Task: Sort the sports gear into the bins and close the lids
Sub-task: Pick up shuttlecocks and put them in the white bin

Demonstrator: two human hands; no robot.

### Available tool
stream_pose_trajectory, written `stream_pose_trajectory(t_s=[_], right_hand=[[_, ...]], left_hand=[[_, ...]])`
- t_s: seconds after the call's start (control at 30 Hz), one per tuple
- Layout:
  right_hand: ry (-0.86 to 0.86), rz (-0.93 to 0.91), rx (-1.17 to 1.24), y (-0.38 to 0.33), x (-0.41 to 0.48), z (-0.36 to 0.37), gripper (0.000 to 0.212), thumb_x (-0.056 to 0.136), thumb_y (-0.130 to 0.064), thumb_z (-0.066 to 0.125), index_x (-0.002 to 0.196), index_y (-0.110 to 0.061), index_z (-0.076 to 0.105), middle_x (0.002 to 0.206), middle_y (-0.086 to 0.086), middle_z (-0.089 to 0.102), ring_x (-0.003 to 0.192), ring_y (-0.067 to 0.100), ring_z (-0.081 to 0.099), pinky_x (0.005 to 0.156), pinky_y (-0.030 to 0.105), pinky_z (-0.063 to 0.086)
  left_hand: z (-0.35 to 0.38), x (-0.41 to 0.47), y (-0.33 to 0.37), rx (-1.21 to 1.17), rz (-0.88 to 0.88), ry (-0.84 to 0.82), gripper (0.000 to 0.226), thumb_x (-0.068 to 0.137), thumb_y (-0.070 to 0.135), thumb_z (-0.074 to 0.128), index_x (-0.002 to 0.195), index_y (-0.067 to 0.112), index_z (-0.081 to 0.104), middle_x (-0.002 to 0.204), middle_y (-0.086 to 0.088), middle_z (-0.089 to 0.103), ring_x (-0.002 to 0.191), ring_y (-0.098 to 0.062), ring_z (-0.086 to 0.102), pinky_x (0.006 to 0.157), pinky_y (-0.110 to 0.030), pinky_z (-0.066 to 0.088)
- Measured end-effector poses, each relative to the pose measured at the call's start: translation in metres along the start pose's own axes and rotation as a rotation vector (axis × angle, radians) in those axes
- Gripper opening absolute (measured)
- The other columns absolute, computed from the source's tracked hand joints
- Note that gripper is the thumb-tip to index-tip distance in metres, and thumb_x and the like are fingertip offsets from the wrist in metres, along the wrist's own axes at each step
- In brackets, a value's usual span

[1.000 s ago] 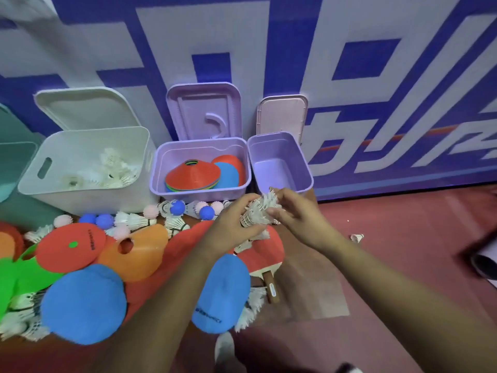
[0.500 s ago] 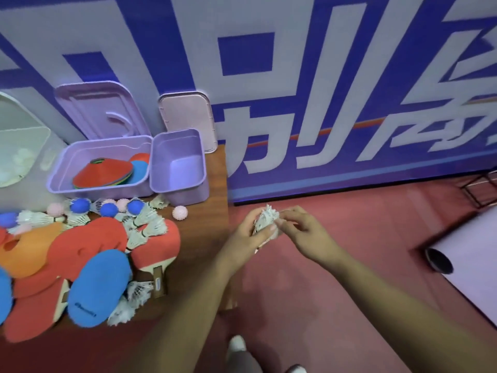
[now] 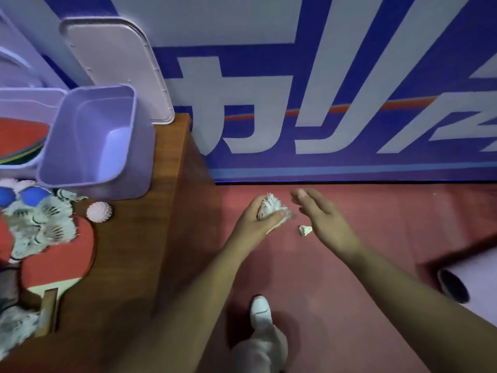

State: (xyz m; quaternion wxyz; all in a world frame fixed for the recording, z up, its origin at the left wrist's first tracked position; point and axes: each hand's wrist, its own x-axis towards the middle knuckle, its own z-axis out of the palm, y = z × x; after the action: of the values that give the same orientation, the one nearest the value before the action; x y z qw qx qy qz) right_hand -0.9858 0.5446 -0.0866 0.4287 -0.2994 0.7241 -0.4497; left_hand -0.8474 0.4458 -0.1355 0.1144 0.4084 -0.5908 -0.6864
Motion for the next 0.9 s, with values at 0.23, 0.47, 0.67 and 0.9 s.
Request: stream_pose_trajectory(t_s=[0.23,0.47,0.67,0.9], right_hand=[[0.108,0.101,-0.225,0.166,0.121,-0.05,0.023,0.097,-0.03,0.056,0.101,-0.009,0.062,0.093,0.007,0.065,0.084,0.019,0.059,0.07,0.009,0.042],[-0.115,0.154,-0.717,0.443,0.232,-0.064,0.048,0.09,-0.026,0.063,0.132,-0.006,0.051,0.129,0.015,0.051,0.116,0.032,0.053,0.096,0.034,0.042],[-0.258,0.12,-1.043,0.607,0.315,-0.05,0.066,0.086,-0.021,0.06,0.145,-0.015,0.033,0.138,0.015,0.043,0.127,0.038,0.04,0.105,0.043,0.035],[-0.283,0.011,-1.274,0.701,0.35,-0.027,0.047,0.095,-0.018,0.042,0.142,-0.016,0.036,0.14,0.012,0.043,0.129,0.035,0.041,0.105,0.043,0.032]], left_hand=[[0.041,0.119,-0.116,0.068,-0.056,0.187,0.046,0.084,0.021,0.075,0.124,0.021,0.054,0.104,0.008,0.068,0.087,0.004,0.063,0.08,-0.007,0.044],[0.08,0.238,-0.312,0.191,-0.055,0.195,0.051,0.081,0.018,0.078,0.126,0.02,0.052,0.106,0.004,0.068,0.092,-0.005,0.062,0.091,-0.019,0.046],[0.093,0.312,-0.443,0.309,-0.022,0.13,0.05,0.081,0.024,0.078,0.123,0.026,0.052,0.108,0.005,0.068,0.091,-0.003,0.062,0.089,-0.018,0.046],[0.111,0.36,-0.509,0.454,-0.019,0.036,0.06,0.079,0.024,0.08,0.131,0.023,0.05,0.113,0.007,0.062,0.096,-0.004,0.058,0.088,-0.01,0.041]])
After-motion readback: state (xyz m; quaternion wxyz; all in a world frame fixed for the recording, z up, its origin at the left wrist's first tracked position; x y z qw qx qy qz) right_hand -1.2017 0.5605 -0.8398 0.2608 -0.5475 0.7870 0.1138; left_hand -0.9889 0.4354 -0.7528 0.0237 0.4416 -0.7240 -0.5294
